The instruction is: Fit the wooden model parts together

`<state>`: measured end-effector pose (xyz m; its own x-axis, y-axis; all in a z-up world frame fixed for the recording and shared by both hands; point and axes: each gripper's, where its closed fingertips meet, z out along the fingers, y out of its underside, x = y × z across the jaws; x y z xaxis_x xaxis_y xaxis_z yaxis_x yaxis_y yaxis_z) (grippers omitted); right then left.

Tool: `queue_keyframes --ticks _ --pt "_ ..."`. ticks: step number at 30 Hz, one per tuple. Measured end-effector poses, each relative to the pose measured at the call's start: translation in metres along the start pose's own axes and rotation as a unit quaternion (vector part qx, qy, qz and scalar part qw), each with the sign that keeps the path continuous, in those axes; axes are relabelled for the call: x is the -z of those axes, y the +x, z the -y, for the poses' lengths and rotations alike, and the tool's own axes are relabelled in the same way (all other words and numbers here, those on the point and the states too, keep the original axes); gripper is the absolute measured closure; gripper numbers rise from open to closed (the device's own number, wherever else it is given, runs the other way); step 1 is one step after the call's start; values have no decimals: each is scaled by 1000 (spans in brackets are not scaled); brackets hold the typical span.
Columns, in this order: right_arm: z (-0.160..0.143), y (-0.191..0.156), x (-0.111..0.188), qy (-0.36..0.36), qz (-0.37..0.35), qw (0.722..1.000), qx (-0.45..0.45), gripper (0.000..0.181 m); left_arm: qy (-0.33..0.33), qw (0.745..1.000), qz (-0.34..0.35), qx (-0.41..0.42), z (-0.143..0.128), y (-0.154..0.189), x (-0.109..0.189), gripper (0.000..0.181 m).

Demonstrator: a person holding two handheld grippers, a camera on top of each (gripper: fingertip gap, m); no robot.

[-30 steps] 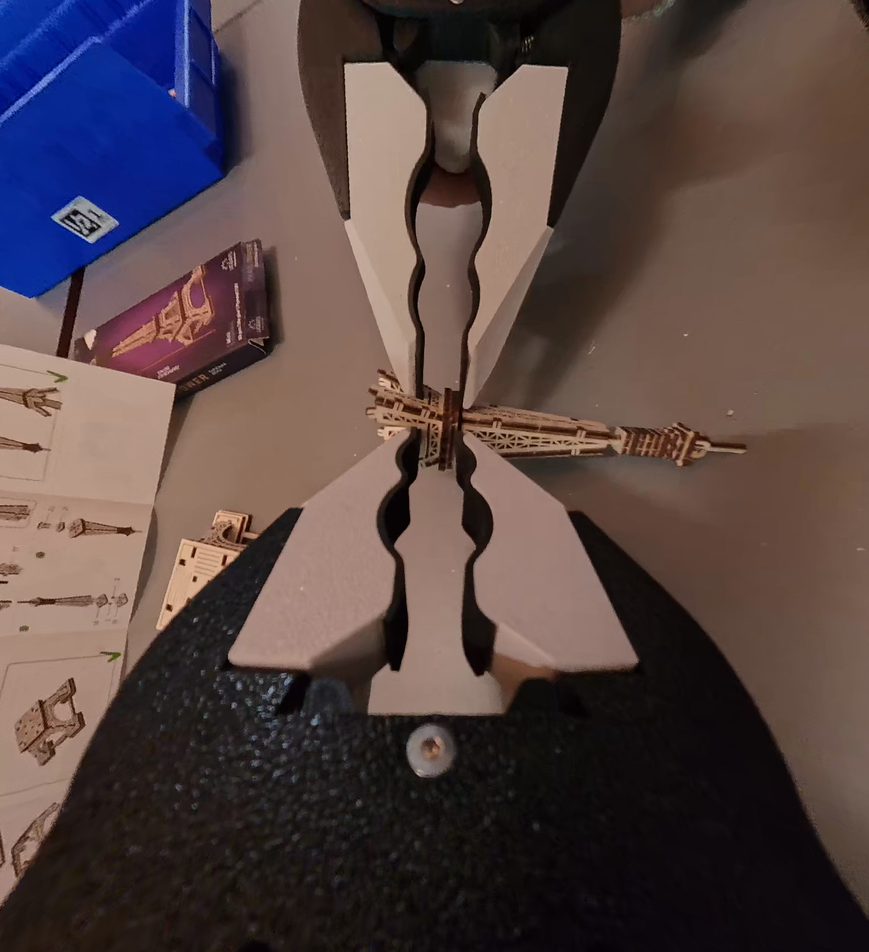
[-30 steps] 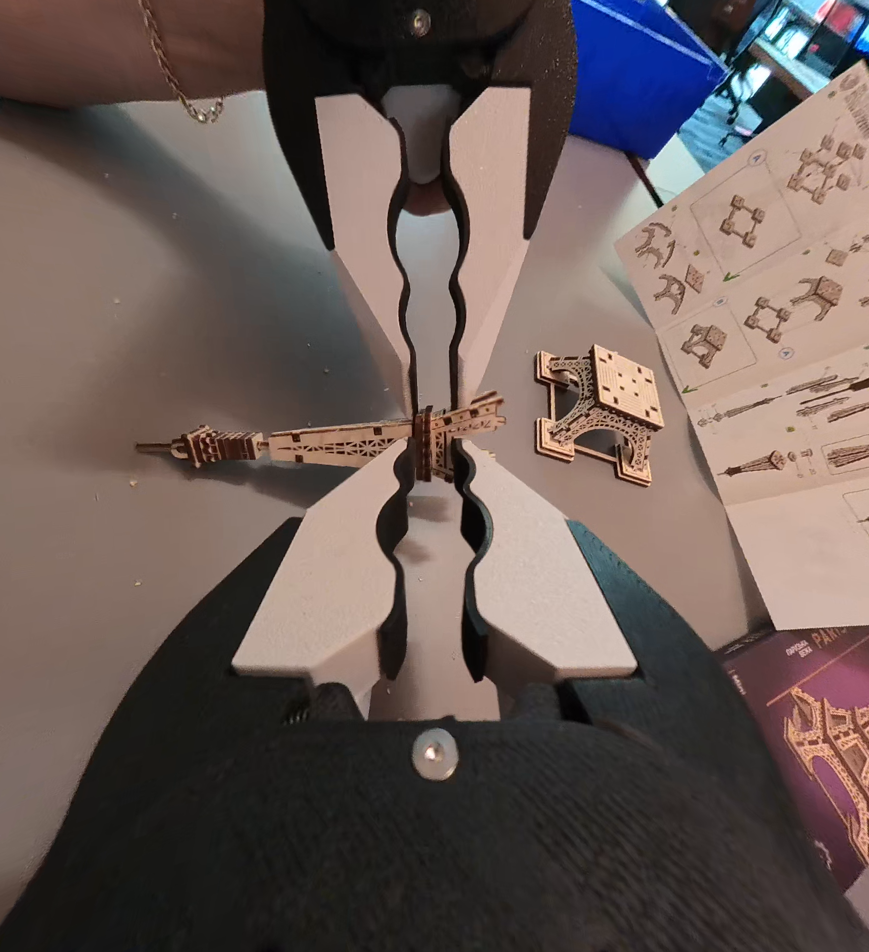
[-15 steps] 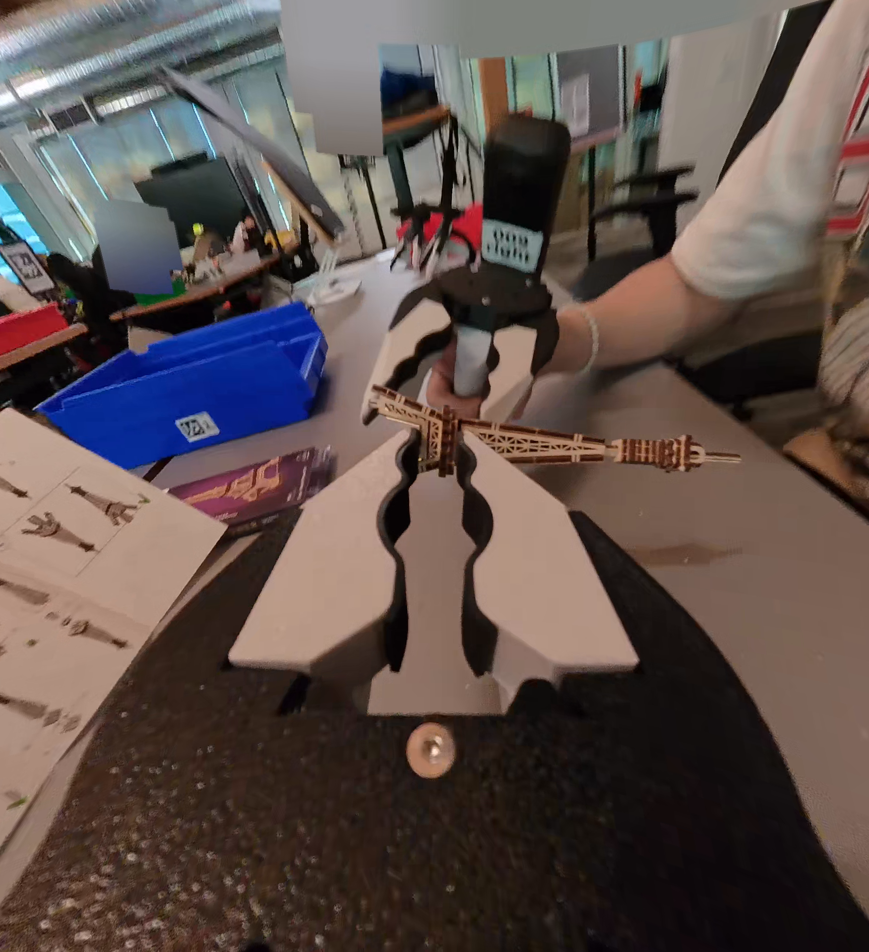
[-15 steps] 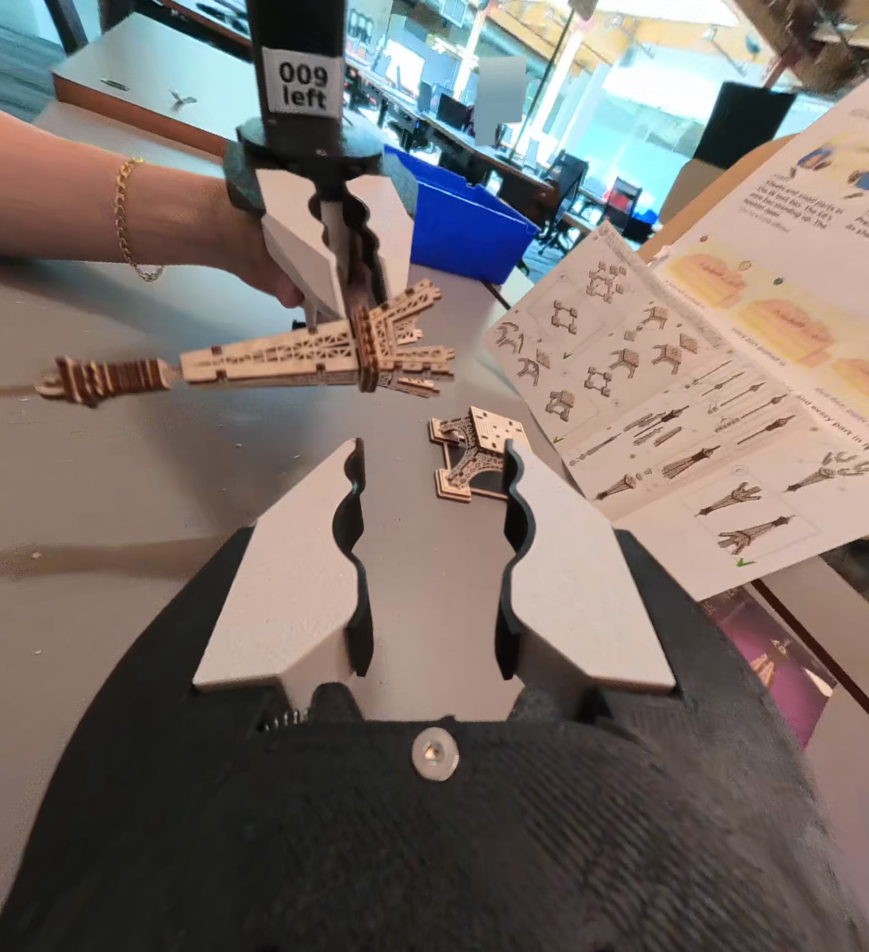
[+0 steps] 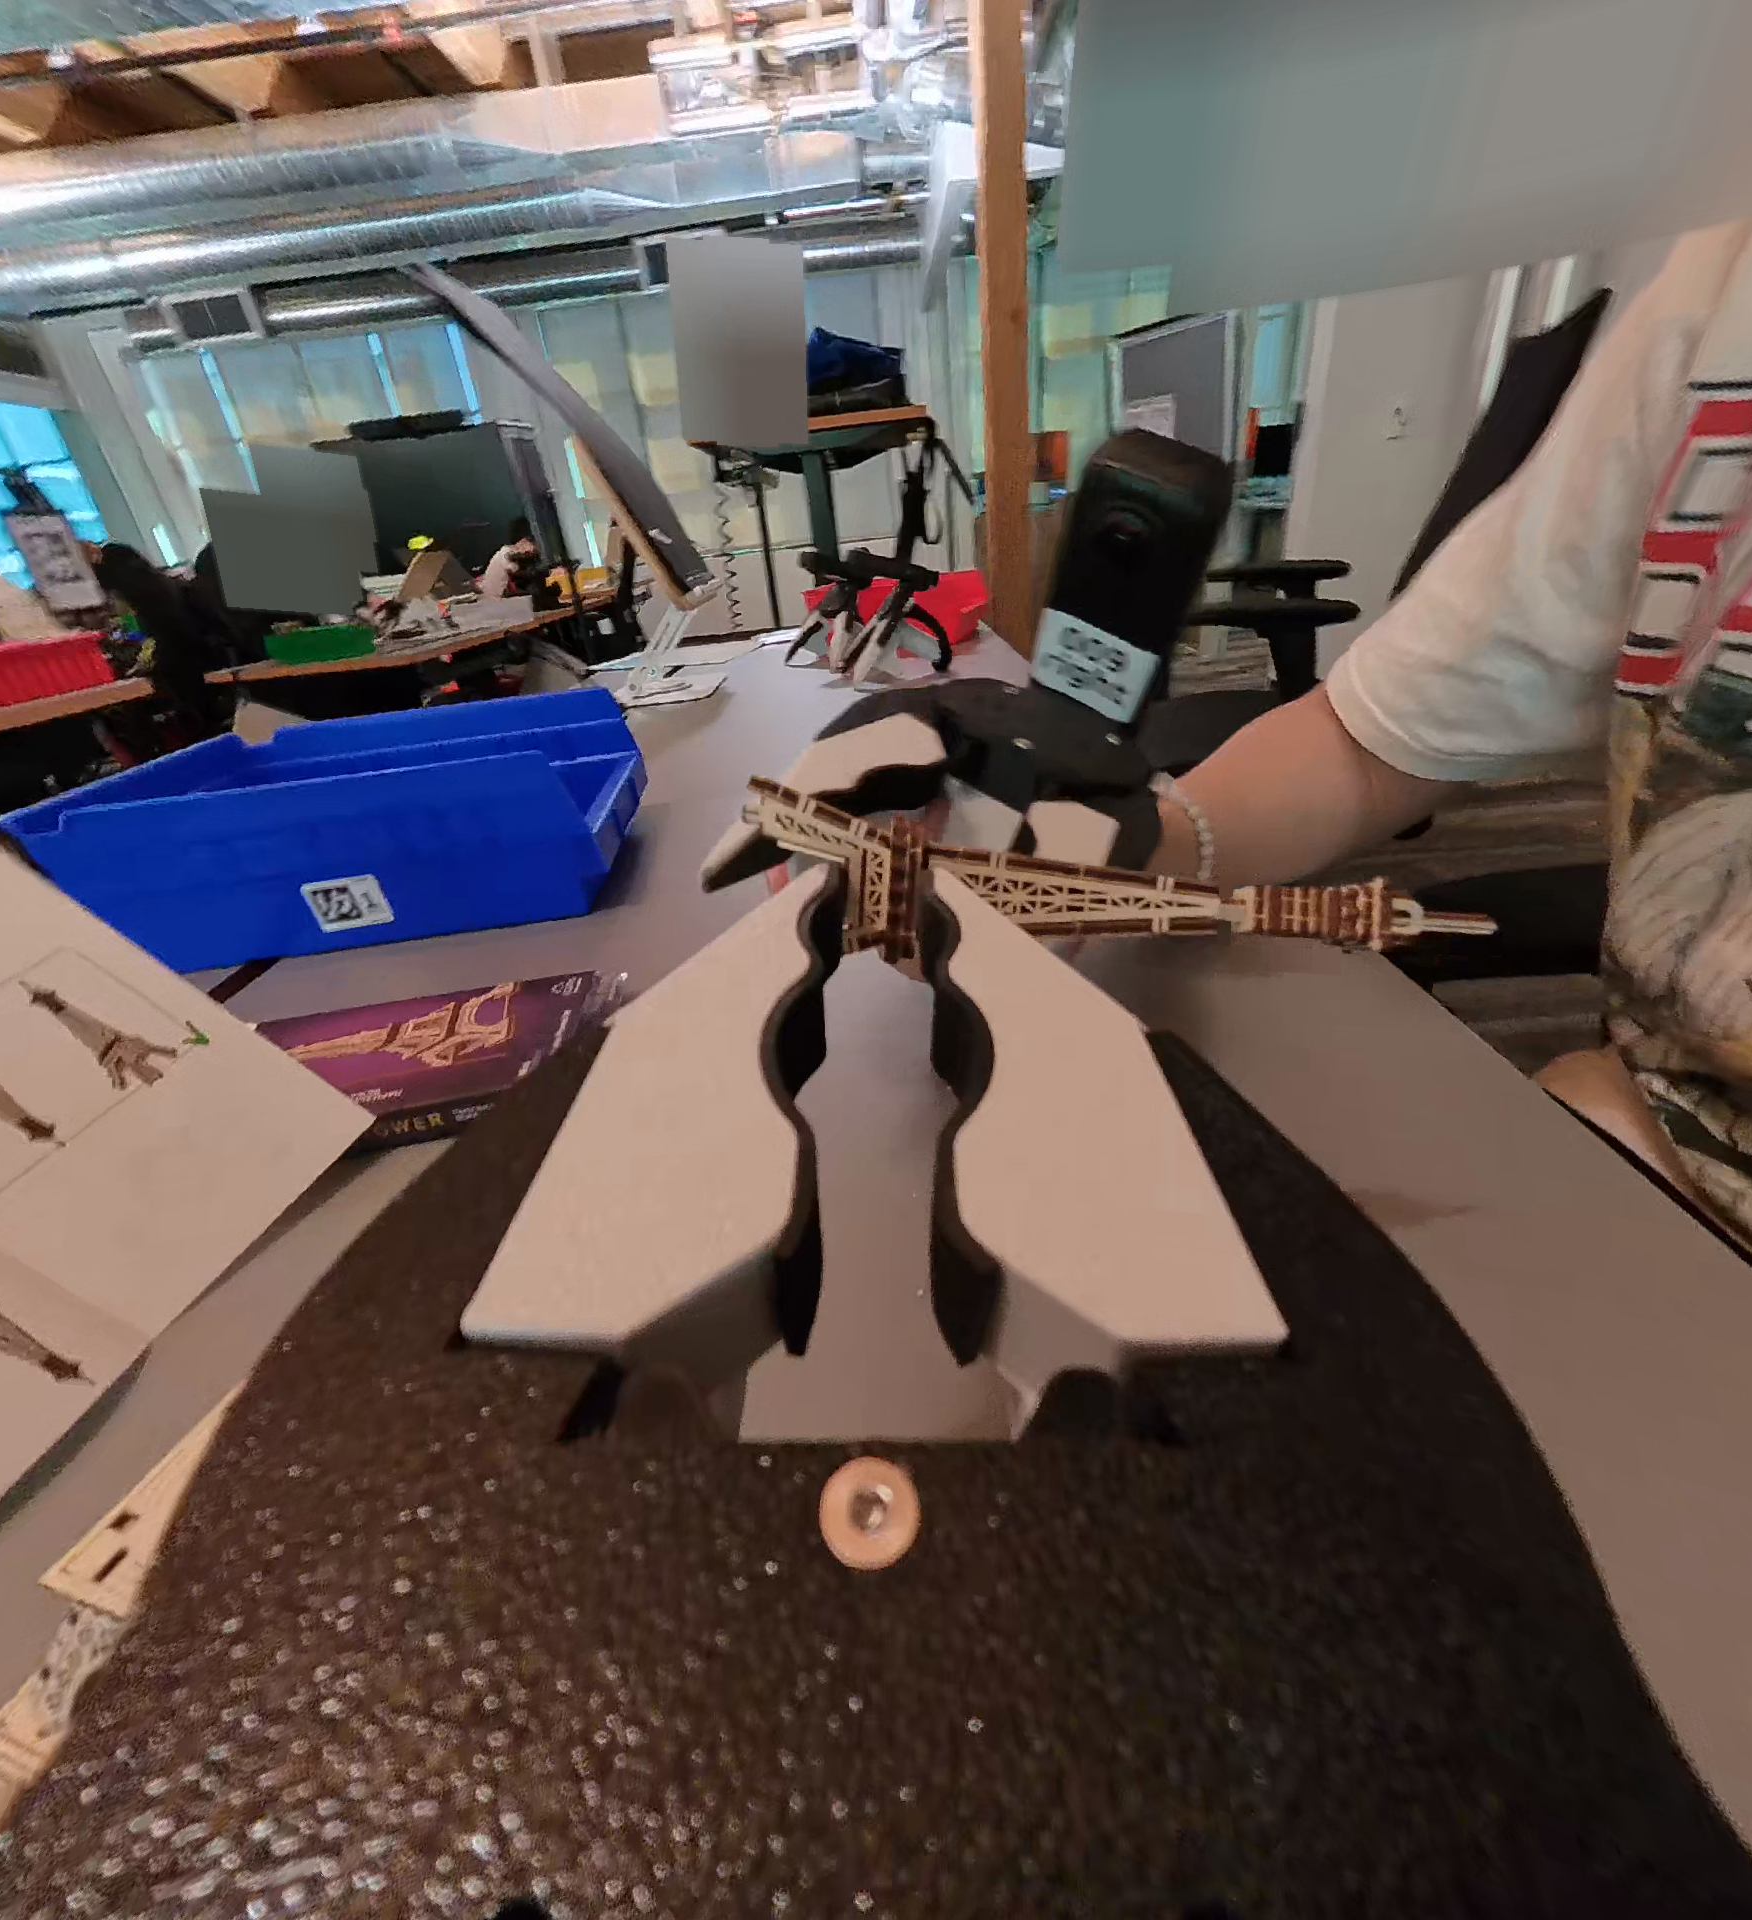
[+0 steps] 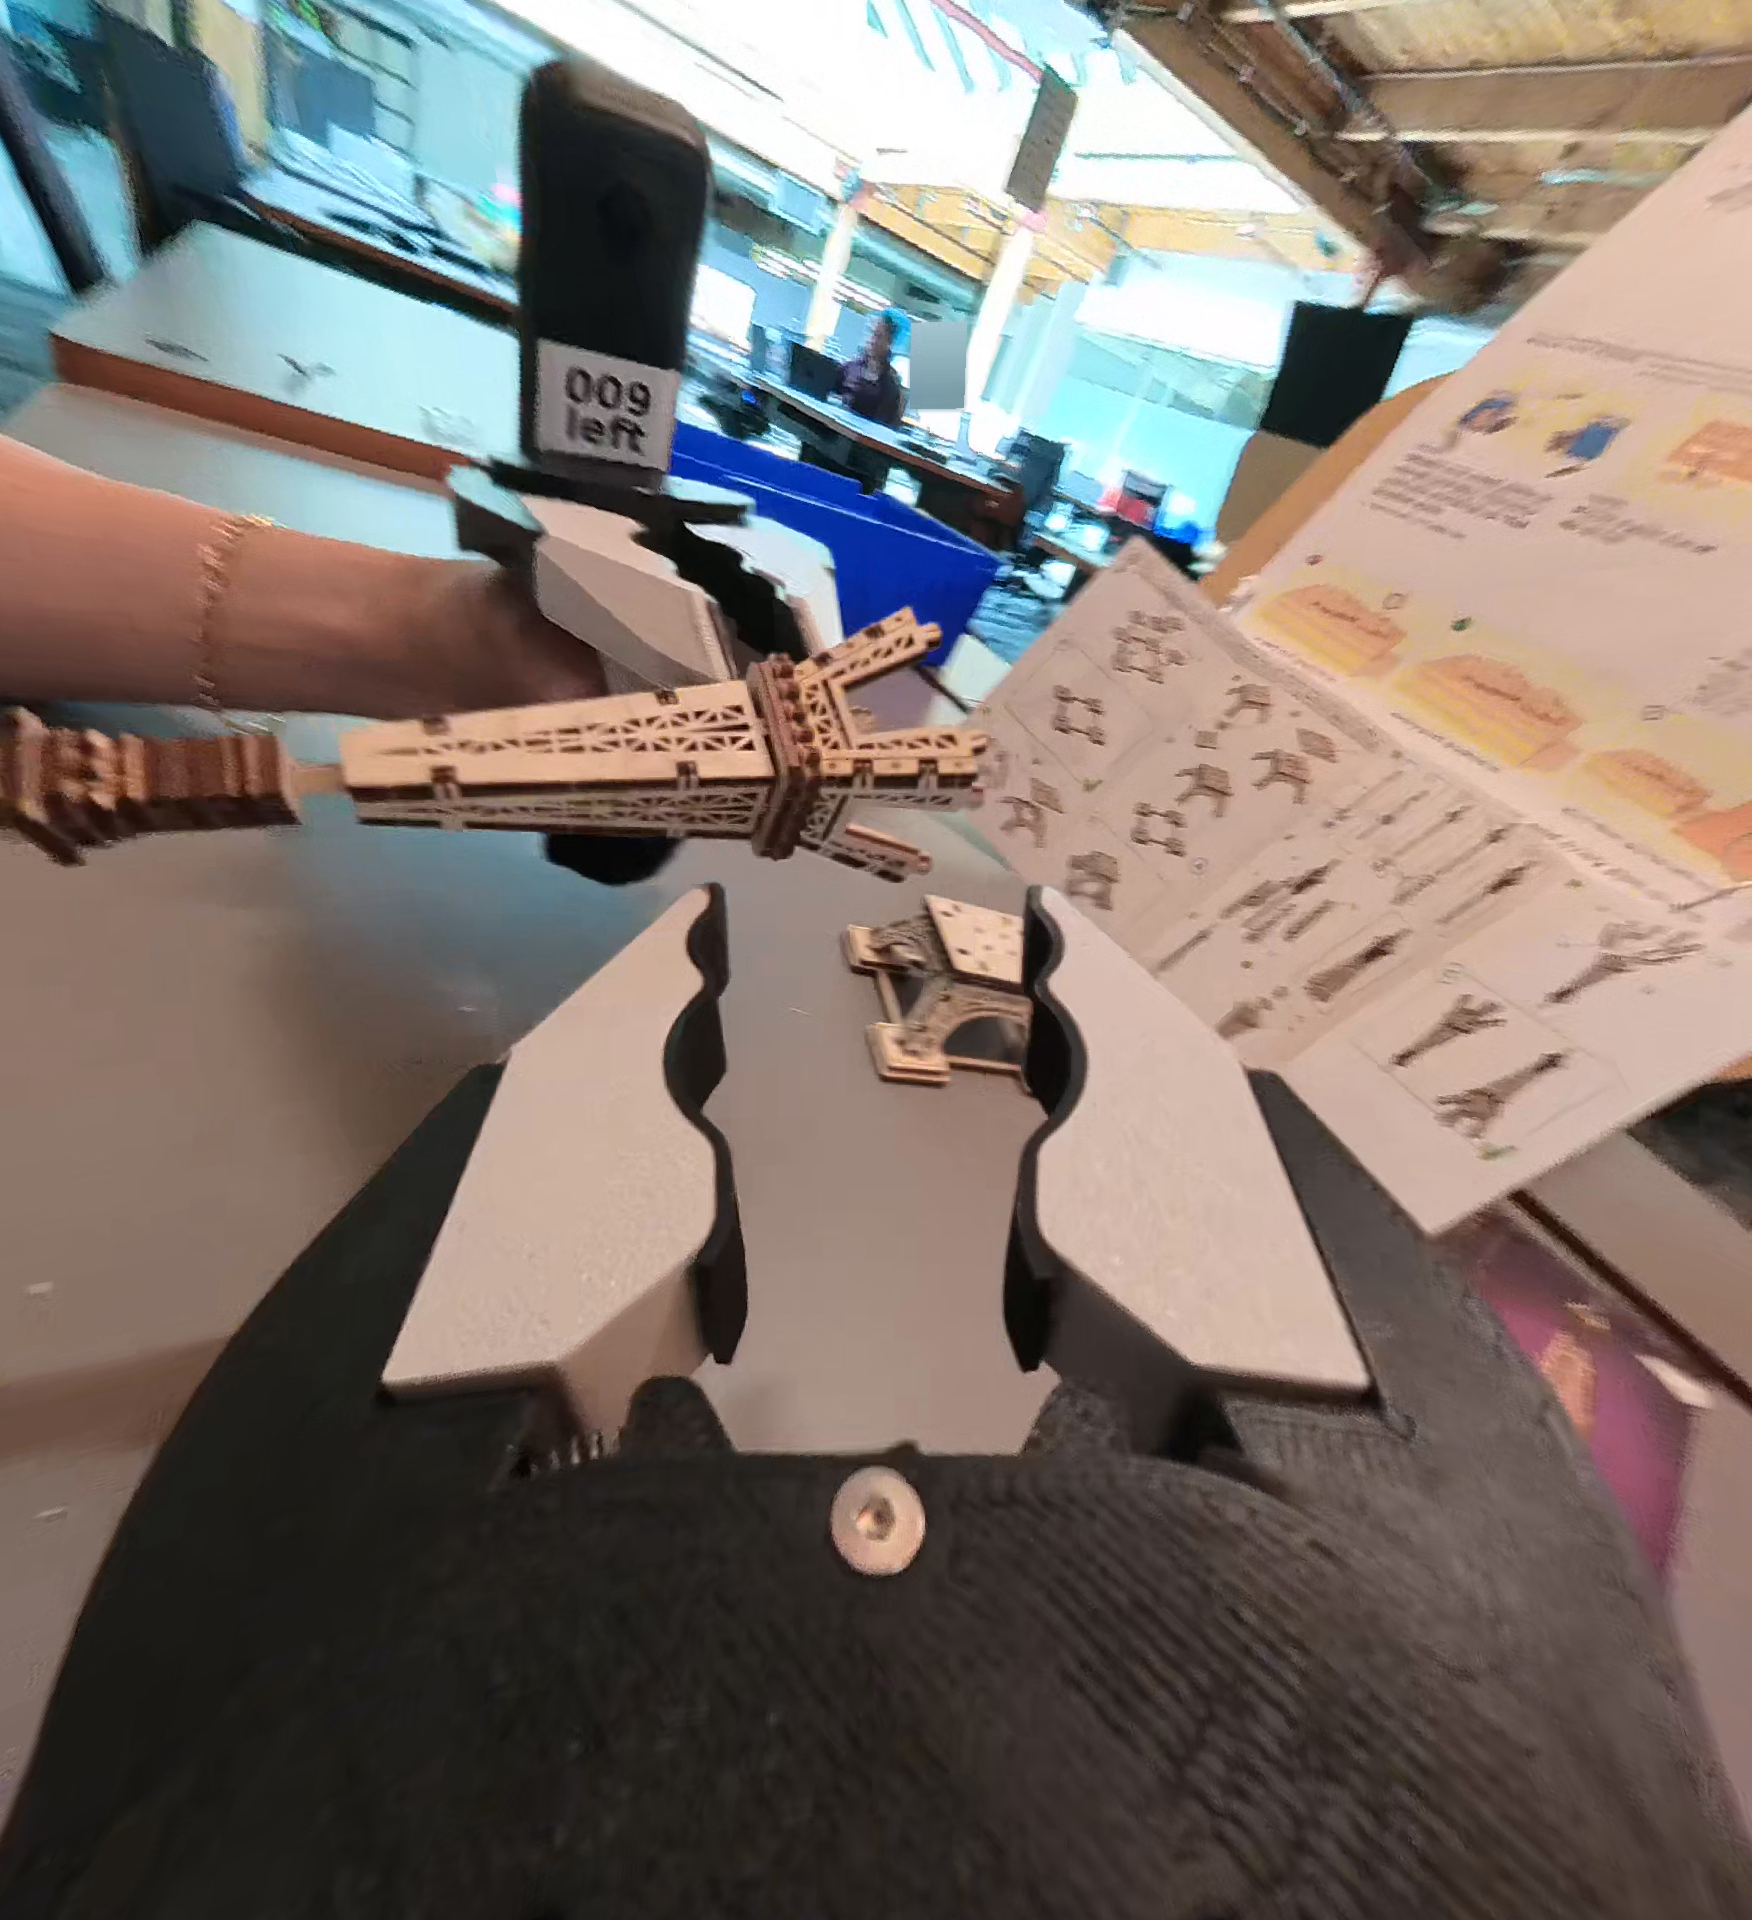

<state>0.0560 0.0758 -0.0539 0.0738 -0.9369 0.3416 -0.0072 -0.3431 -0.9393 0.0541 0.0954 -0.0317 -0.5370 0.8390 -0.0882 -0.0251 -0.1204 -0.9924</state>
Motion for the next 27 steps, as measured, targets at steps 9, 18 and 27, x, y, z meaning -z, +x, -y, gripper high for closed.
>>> queue_keyframes --ticks 9,18,27 --pt "9 13 4 17 -123 970 210 122 -60 979 112 157 -13 -21 -18 170" --pt "0 12 3 6 -47 991 127 166 -173 961 180 119 -45 -38 0 147" --pt "-36 2 8 -138 140 975 -99 166 -253 961 109 -4 -57 -10 -14 151"
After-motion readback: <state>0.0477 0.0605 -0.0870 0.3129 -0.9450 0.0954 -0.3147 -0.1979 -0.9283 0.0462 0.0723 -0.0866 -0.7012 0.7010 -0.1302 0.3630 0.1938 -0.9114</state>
